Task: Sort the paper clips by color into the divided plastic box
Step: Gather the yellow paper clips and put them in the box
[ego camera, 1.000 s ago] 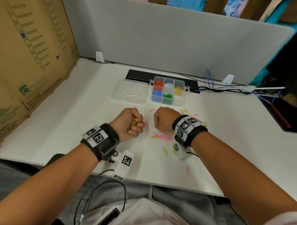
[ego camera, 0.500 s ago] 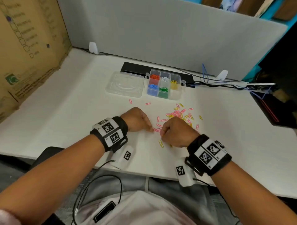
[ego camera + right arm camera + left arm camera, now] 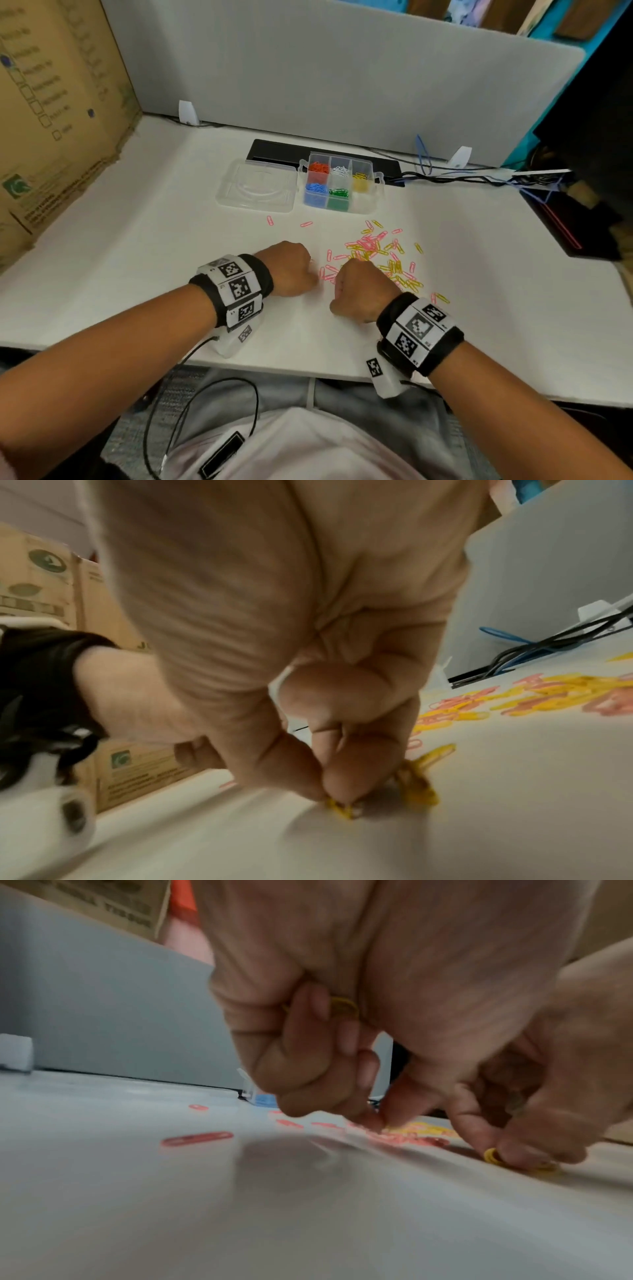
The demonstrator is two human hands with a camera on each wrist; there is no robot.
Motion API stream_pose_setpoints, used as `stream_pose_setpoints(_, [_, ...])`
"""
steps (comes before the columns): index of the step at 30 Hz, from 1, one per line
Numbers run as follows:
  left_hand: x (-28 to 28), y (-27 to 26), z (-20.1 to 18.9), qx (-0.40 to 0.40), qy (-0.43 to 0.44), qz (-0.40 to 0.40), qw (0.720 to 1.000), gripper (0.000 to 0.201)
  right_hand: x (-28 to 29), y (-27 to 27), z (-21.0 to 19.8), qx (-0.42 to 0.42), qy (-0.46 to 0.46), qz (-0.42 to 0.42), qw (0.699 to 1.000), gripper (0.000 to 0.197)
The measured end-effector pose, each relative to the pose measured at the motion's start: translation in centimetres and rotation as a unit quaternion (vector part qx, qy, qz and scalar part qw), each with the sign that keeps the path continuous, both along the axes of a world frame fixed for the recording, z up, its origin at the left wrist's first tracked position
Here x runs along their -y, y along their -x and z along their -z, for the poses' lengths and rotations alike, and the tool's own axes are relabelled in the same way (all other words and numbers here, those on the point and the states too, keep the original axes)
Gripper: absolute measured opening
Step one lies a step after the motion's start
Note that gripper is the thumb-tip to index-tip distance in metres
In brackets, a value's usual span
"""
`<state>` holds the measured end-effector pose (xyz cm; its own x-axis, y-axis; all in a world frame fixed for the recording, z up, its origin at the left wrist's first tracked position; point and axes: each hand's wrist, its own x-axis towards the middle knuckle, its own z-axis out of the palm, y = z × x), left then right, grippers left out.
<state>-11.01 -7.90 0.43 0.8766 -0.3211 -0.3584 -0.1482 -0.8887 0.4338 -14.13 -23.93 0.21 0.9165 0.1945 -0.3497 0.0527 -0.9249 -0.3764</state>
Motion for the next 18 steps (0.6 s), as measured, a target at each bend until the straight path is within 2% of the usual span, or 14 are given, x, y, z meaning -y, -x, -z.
stream_pose_setpoints(1, [0.0, -0.1, -0.4, -0.054, 0.087, -0.051, 0.993, 0.029, 0.4, -0.1, -0.6, 0.005, -0.028, 0.009, 1.0, 0.009])
stream_pose_setpoints(2, [0.0, -0.2, -0.8, -0.127, 0.208, -0.113, 0.963, 0.026, 0.8, -0.2, -1.3, 0.016, -0.072, 0.024, 0.997, 0.008])
stream_pose_setpoints(3, [0.0, -0.3, -1.3, -0.206, 0.329, -0.167, 0.906, 0.022, 1.1, -0.4, -2.2, 0.03, -0.123, 0.043, 0.991, 0.007])
stream_pose_setpoints(4, [0.0, -0.3, -1.6, -0.271, 0.429, -0.204, 0.837, 0.019, 1.3, -0.5, -3.2, 0.043, -0.177, 0.061, 0.981, 0.007])
stream_pose_setpoints(5, [0.1, -0.3, -1.7, -0.321, 0.498, -0.22, 0.775, 0.017, 1.4, -0.5, -4.2, 0.054, -0.225, 0.073, 0.97, 0.01])
stream_pose_setpoints(6, [0.4, -0.1, -1.8, -0.352, 0.544, -0.223, 0.729, 0.015, 1.3, -0.6, -5.2, 0.064, -0.261, 0.076, 0.96, 0.013])
stream_pose_setpoints(8, [1.5, 0.4, -1.6, -0.381, 0.588, -0.219, 0.679, 0.008, 0.9, -0.4, -6.6, 0.084, -0.3, 0.062, 0.948, 0.012])
stream_pose_setpoints(11, [3.2, 0.9, -0.7, -0.4, 0.609, -0.225, 0.647, 0.019, 0.9, -0.5, -7.1, 0.102, -0.315, 0.046, 0.943, 0.004])
stream_pose_setpoints(14, [4.0, 0.9, 0.1, -0.41, 0.616, -0.274, 0.615, 0.029, 3.2, -1.0, -5.4, 0.164, -0.274, 0.07, 0.945, 0.006])
stream_pose_setpoints(15, [4.1, 0.9, 0.3, -0.405, 0.611, -0.288, 0.616, 0.029, 4.3, -1.1, -4.7, 0.163, -0.258, 0.079, 0.949, 0.007])
stream_pose_setpoints(18, [4.3, 0.6, 0.5, -0.368, 0.59, -0.309, 0.649, 0.025, 7.5, -0.5, -2.6, 0.114, -0.209, 0.085, 0.968, 0.02])
